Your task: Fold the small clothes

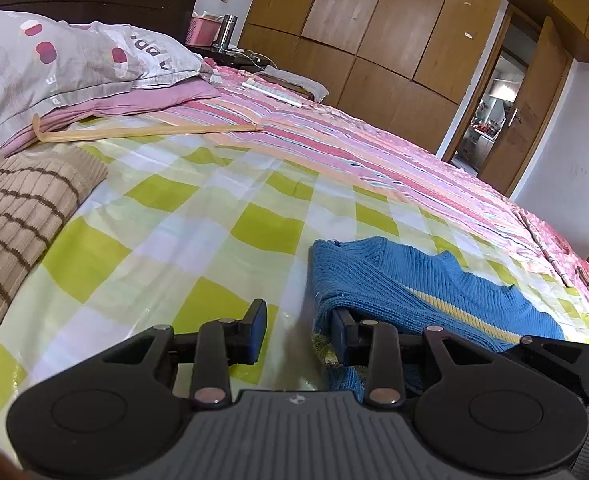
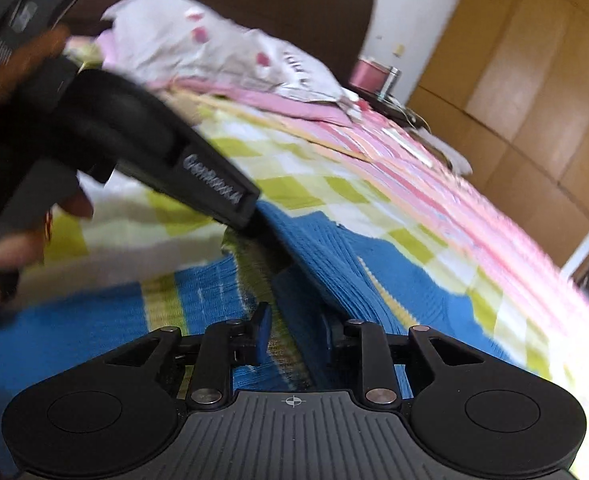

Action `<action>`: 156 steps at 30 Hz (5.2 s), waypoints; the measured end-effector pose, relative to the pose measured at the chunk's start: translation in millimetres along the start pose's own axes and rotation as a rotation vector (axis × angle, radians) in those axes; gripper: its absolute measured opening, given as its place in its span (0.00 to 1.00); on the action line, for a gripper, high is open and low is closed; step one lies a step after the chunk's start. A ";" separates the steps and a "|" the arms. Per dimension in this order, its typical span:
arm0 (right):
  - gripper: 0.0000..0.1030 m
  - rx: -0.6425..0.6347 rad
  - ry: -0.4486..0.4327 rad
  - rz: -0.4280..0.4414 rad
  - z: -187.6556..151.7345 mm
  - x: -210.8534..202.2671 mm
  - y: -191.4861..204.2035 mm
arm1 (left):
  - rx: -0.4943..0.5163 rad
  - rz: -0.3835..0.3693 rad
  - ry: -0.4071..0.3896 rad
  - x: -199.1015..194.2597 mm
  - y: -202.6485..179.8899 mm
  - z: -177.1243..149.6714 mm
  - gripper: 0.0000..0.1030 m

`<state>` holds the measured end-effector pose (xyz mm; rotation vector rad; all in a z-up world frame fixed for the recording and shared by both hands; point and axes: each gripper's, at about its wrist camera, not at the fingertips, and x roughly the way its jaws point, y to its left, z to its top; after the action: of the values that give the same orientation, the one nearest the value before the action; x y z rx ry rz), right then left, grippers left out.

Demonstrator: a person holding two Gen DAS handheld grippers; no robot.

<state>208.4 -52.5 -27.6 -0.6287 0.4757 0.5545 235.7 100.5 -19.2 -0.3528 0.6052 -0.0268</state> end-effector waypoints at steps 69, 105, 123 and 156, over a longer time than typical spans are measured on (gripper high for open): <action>0.14 0.951 0.130 -0.390 -125.6 -138.2 -162.8 | 0.393 0.021 -0.105 -15.5 -80.6 -32.2 0.43; 0.26 0.977 0.222 -0.184 -148.4 -211.4 -71.0 | 0.412 0.129 0.195 -85.8 -50.8 -74.4 0.45; 0.26 1.046 0.172 -0.181 -162.8 -266.8 -47.9 | 0.473 0.218 0.147 -122.8 -38.6 -84.1 0.45; 0.39 1.044 0.293 -0.128 -171.9 -263.0 2.0 | 0.373 0.038 0.284 -152.7 3.5 -102.6 0.50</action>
<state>-32.9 -252.1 -1.9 0.2705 0.8985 0.0379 51.9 90.7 -14.4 0.0265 0.8703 -0.1534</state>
